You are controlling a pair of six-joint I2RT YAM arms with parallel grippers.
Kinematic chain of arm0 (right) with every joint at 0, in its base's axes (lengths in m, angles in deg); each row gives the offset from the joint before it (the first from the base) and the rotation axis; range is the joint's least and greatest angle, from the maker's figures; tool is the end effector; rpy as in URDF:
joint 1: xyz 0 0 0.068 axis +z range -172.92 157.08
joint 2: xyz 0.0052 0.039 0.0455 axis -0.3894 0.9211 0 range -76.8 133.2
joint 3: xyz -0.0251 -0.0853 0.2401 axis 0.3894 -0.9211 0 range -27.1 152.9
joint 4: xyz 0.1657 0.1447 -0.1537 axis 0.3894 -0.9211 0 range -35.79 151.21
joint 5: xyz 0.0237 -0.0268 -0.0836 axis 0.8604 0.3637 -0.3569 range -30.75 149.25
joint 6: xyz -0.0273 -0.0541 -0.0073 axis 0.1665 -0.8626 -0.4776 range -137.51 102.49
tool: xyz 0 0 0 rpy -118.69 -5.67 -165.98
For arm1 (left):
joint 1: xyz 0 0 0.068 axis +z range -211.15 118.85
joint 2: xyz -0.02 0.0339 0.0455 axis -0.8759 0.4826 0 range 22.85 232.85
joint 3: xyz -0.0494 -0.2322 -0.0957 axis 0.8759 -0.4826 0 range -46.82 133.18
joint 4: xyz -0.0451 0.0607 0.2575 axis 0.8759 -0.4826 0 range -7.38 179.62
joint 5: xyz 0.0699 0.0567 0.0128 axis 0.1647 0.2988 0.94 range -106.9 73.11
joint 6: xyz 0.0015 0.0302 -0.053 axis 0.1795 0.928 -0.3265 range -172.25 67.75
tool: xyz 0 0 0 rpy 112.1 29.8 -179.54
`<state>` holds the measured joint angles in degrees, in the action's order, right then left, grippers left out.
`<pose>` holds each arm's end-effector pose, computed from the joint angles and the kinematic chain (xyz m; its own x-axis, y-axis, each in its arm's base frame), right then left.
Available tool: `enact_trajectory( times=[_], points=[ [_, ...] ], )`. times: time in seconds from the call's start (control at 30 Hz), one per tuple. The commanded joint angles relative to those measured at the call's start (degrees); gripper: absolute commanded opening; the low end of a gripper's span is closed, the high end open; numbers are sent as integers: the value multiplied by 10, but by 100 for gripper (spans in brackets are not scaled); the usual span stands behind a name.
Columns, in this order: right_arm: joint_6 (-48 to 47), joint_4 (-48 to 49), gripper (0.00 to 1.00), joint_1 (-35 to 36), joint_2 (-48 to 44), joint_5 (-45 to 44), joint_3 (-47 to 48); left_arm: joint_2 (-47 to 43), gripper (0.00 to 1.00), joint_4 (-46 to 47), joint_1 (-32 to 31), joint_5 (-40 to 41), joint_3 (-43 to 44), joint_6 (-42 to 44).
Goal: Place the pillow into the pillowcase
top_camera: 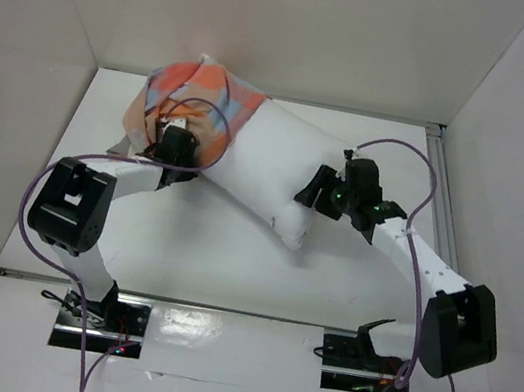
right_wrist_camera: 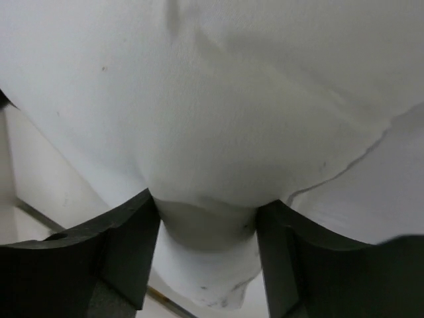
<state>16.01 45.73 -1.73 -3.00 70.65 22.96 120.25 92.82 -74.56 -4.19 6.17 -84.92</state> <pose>0.2749 0.1161 0.2285 -0.7660 0.2837 -0.5768 -0.0888 0.8420 0.5321 0.3556 -0.0745 0.1461 -0.5748 -0.4042 -0.7115 -0.2908 0.9136 -0.2840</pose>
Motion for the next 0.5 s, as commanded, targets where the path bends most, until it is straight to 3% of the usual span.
enact_trajectory(
  times=[0.0, 0.03, 0.07, 0.1, 0.13, 0.17, 0.27, 0.33, 0.47],
  points=[
    [8, 96, 59, -4, 46, 42, -8, -10, 0, 3, 0, -55, 27, 14],
    [13, 119, 51, -4, 80, 62, -8, -25, 0, -6, -14, -61, 33, 21],
    [20, 156, 31, -4, 119, 105, -2, -32, 0, -38, -22, -84, 52, 33],
    [28, 157, 30, -4, 120, 122, 7, -41, 0, -38, -29, -101, 66, 41],
    [34, 184, 7, -4, 157, 137, 21, -49, 0, -79, -46, -113, 82, 41],
    [39, 200, 0, -4, 173, 150, 39, -60, 0, -91, -54, -128, 110, 48],
    [60, 223, 0, -4, 223, 145, 149, -91, 0, -102, -95, -192, 163, 61],
    [72, 223, 0, 3, 250, 126, 245, -70, 0, -131, -122, -225, 277, 61],
    [84, 196, 0, 17, 304, 93, 327, -1, 0, -170, -215, -341, 461, 56]
  ],
)
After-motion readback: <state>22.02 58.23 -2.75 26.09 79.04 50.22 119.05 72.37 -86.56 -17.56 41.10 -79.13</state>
